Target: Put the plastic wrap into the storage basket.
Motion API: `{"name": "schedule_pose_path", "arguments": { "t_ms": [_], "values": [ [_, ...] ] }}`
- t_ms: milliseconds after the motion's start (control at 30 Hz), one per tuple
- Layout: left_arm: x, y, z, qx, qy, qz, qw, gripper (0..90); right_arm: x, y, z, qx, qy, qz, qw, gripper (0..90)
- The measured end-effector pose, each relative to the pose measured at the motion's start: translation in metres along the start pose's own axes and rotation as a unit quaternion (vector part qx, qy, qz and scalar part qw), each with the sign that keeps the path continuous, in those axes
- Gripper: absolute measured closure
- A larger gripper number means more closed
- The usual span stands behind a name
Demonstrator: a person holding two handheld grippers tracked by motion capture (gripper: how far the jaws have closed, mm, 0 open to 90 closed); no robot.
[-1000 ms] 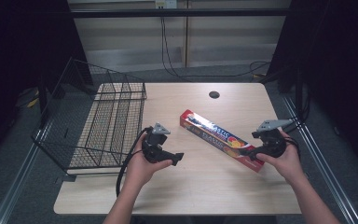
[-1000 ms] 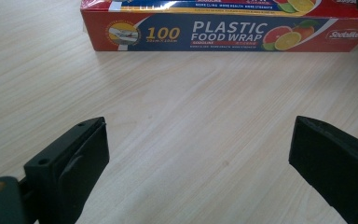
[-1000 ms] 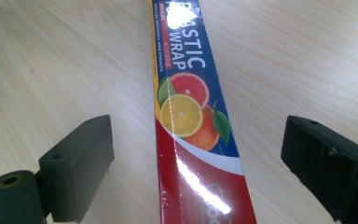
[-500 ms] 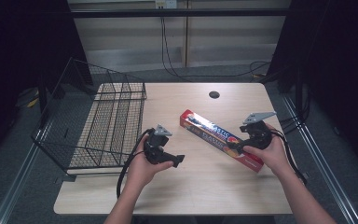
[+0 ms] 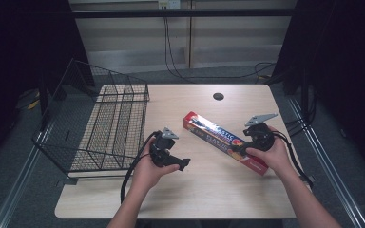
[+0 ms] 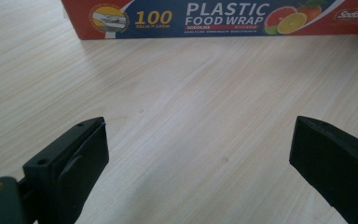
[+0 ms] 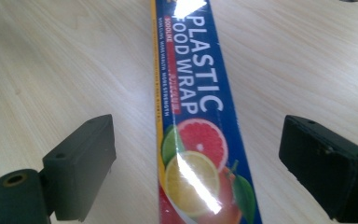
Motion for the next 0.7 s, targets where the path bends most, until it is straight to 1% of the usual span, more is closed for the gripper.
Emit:
{"name": "schedule_pose_path", "arguments": {
  "t_ms": [33, 67, 100, 133, 167, 200, 233, 300, 333, 367, 400, 433, 467, 500, 533, 567, 600, 633, 667, 700],
  "values": [
    [0.0, -0.001, 0.0, 0.007, 0.004, 0.004, 1.0, 4.7, -0.002, -0.001, 0.0, 0.0, 0.002, 0.006, 1.0, 10.8],
    [0.0, 0.001, -0.001, 0.0, -0.002, 0.001, 1.0, 4.7, -0.002, -0.002, 0.0, -0.004, 0.008, 0.002, 1.0, 11.0],
    [0.0, 0.002, -0.001, -0.003, -0.008, -0.003, 1.0, 4.7, -0.003, -0.003, -0.001, -0.007, 0.008, 0.001, 0.9999, 11.5],
    [0.0, 0.002, -0.001, -0.004, -0.009, -0.004, 0.9999, 4.7, -0.003, -0.003, -0.001, -0.008, 0.006, 0.003, 0.9999, 11.5],
    [0.0, 0.002, -0.001, -0.002, -0.008, -0.005, 0.9999, 4.7, -0.004, -0.002, -0.001, -0.006, 0.005, 0.0, 1.0, 11.6],
    [0.0, 0.002, -0.001, -0.005, -0.009, -0.004, 0.9999, 4.7, -0.004, -0.001, -0.001, -0.004, 0.005, -0.001, 1.0, 11.9],
    [0.0, 0.0, 0.0, 0.003, -0.007, 0.002, 1.0, 4.7, -0.004, 0.0, -0.001, -0.005, 0.004, -0.002, 1.0, 12.0],
    [-0.001, 0.0, 0.0, 0.002, -0.002, 0.003, 1.0, 4.7, -0.002, 0.003, -0.001, 0.0, 0.003, -0.001, 1.0, 12.8],
    [-0.001, 0.0, 0.0, 0.005, -0.004, 0.004, 1.0, 4.7, -0.002, 0.004, -0.001, 0.002, 0.0, -0.004, 1.0, 12.9],
    [-0.001, 0.001, 0.0, -0.007, -0.008, 0.0, 0.9999, 4.7, -0.002, 0.005, -0.002, 0.003, 0.0, 0.0, 1.0, 12.9],
    [-0.001, 0.0, 0.001, 0.002, -0.009, 0.004, 0.9999, 4.7, -0.001, 0.007, -0.002, 0.005, -0.001, -0.007, 1.0, 13.0],
    [0.0, -0.001, 0.003, 0.007, -0.002, 0.004, 1.0, 4.7, -0.001, 0.009, -0.003, 0.004, -0.001, -0.005, 1.0, 13.5],
    [-0.001, 0.0, 0.003, -0.002, -0.008, -0.004, 1.0, 4.7, -0.001, 0.01, -0.004, 0.004, 0.001, -0.008, 1.0, 14.0],
    [-0.002, -0.001, 0.004, 0.0, -0.01, 0.002, 0.9999, 4.7, -0.001, 0.012, -0.004, 0.004, 0.002, -0.007, 1.0, 14.0],
    [-0.003, -0.001, 0.005, -0.003, -0.014, 0.0, 0.9999, 4.7, -0.002, 0.014, -0.004, 0.008, 0.005, -0.01, 0.9999, 14.2],
    [-0.003, -0.002, 0.006, -0.002, -0.016, 0.001, 0.9999, 4.7, -0.003, 0.015, -0.004, 0.008, 0.004, -0.007, 0.9999, 14.3],
    [-0.003, -0.003, 0.007, 0.001, -0.011, 0.002, 0.9999, 4.7, -0.004, 0.017, -0.005, 0.012, 0.001, -0.002, 0.9999, 14.6],
    [-0.003, -0.003, 0.007, 0.001, -0.012, 0.002, 0.9999, 4.7, -0.004, 0.019, -0.005, 0.011, 0.002, -0.003, 0.9999, 15.1],
    [-0.004, -0.004, 0.008, 0.004, -0.013, 0.004, 0.9999, 4.7, -0.003, 0.02, -0.006, 0.012, 0.0, -0.009, 0.9999, 15.5],
    [-0.004, -0.003, 0.008, -0.004, -0.016, 0.002, 0.9999, 4.7, -0.002, 0.021, -0.007, 0.01, 0.0, -0.009, 0.9999, 15.9]
  ]
}}
Point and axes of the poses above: each handheld gripper's, and its own axes: y roughly forward along the jaws, z roughly out of its underside, x roughly to its left, the point moved 6 cm from there along y, roughly forward along the jaws, and after that the axes turned 6 degrees about y, right-handed, at the moved point
